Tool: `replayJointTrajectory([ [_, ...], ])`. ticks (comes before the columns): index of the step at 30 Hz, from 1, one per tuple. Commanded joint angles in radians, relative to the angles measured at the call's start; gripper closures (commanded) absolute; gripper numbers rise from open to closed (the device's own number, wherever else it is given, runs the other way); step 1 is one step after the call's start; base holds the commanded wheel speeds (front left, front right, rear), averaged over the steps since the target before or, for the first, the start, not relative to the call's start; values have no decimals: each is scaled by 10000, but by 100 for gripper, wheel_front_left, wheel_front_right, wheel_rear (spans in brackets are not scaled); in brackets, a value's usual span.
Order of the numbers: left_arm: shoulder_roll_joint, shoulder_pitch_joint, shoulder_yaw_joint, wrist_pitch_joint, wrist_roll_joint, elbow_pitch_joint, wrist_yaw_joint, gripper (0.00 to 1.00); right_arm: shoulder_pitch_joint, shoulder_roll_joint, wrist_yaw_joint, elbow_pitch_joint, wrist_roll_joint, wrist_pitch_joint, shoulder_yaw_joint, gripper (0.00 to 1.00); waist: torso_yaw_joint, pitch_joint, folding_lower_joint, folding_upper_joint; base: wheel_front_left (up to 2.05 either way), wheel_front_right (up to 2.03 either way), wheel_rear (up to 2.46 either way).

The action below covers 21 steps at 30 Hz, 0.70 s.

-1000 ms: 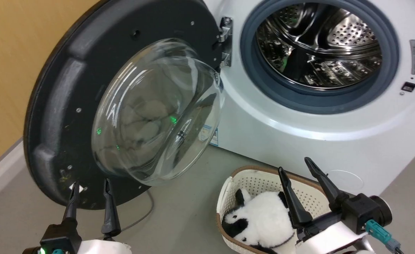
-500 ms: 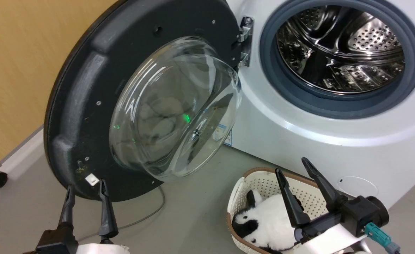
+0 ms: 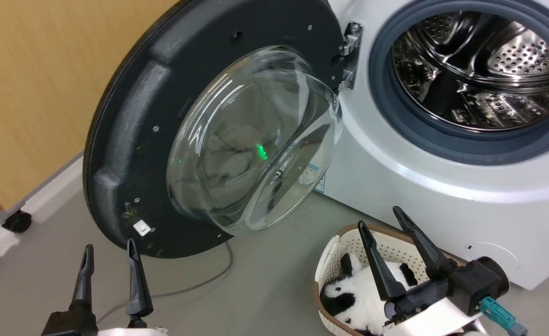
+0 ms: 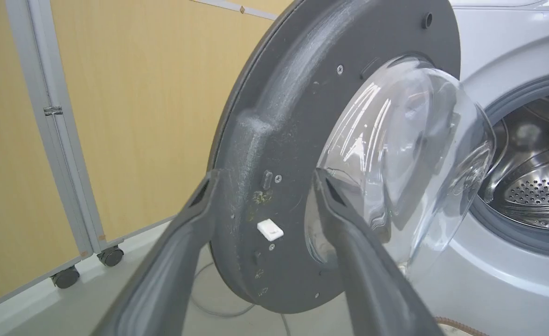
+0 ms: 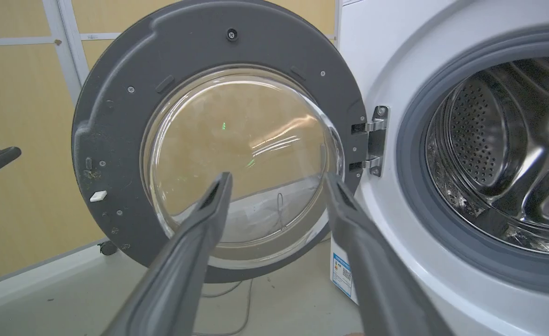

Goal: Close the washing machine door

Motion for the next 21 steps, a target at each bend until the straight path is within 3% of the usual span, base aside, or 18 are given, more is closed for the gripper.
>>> replayJointTrajectory([
  [1, 16, 120, 35, -88, -60, -68, 16, 0, -155, -56, 6, -38, 71, -97, 63, 0, 60, -1, 0, 0, 0, 0, 0],
  [7, 16, 156, 181, -141, -104, -107, -77, 3, -45, -33, 6, -121, 46, -151, 86, 0, 141, -48, 0, 0, 0, 0, 0],
  [8, 16, 163, 202, -141, -99, -112, -96, 38, -28, -31, 6, -133, 41, -151, 75, 0, 137, -56, 0, 0, 0, 0, 0],
  [9, 16, 167, 227, -141, -87, -121, -114, 62, -15, -34, 6, -146, 37, -151, 58, 0, 134, -61, 0, 0, 0, 0, 0],
  [10, 16, 165, 253, -141, -70, -138, -138, 100, -4, -36, 6, -162, 32, -151, 34, 0, 132, -65, 0, 0, 0, 0, 0],
  [16, 19, -44, 788, -141, -224, -628, -337, 100, 100, -46, 6, -284, -27, -151, -73, 0, 154, -36, 0, 0, 0, 0, 0],
  [21, 557, -690, 1629, -141, -383, -595, -1265, 100, 200, -128, 6, -433, -156, -151, -101, 0, 131, 120, 0, 0, 0, 0, 0],
])
